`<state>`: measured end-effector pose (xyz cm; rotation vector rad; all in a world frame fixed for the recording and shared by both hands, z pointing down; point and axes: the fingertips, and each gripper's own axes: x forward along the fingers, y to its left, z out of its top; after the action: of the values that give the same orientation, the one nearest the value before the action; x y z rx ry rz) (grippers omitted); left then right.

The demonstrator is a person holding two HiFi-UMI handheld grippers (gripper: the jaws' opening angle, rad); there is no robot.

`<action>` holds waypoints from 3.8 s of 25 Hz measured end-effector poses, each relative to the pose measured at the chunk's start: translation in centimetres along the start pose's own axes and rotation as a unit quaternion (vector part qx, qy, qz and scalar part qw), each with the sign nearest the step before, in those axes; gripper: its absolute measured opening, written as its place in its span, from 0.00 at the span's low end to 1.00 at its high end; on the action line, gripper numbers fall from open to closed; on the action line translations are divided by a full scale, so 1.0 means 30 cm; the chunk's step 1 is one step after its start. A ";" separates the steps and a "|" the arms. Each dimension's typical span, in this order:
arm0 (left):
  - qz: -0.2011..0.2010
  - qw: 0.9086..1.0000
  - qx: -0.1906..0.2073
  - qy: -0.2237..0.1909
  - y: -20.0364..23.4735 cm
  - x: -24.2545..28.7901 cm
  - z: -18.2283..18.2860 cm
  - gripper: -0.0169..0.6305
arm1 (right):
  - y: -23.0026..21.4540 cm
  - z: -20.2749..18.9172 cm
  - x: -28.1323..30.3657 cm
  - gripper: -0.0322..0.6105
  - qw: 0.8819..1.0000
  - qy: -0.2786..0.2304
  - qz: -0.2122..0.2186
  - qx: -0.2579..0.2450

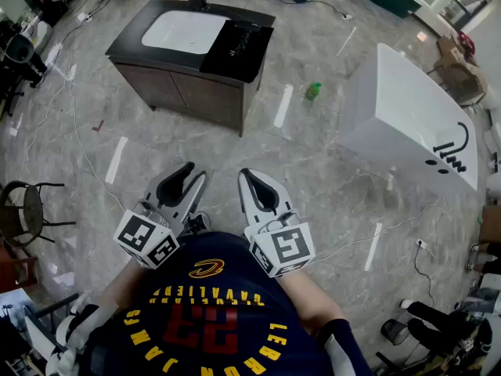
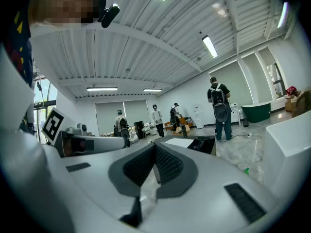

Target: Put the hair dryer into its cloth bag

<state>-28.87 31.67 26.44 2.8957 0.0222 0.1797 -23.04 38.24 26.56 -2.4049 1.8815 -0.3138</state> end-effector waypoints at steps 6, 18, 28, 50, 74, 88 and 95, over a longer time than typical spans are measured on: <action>-0.002 1.000 0.006 0.003 -0.004 0.005 -0.002 0.22 | -0.005 0.000 0.000 0.06 1.000 0.000 -0.003 0.004; 0.009 1.000 -0.008 0.007 -0.062 0.111 -0.042 0.22 | -0.139 -0.033 -0.057 0.06 0.999 0.003 -0.005 0.045; 0.028 0.999 -0.029 0.036 -0.205 0.199 -0.151 0.22 | -0.280 -0.135 -0.167 0.06 0.995 0.046 0.011 0.088; -0.067 0.997 -0.002 0.030 0.238 0.562 0.040 0.03 | -0.503 -0.074 0.323 0.06 0.990 0.057 -0.088 0.096; -0.021 0.998 -0.060 0.023 0.769 0.810 0.107 0.03 | -0.698 -0.065 0.828 0.06 0.984 0.098 -0.086 0.117; 0.103 0.990 -0.068 0.071 1.021 1.362 0.048 0.03 | -1.217 0.052 1.078 0.06 0.983 0.109 -0.015 0.149; 0.161 0.978 -0.044 0.121 1.159 1.490 -0.065 0.07 | -1.360 0.040 1.155 0.06 0.979 0.127 -0.005 0.159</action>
<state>15.26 -0.30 41.97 2.7514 -0.4031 0.5745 23.97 14.73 36.83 -2.2452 1.7460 -0.8868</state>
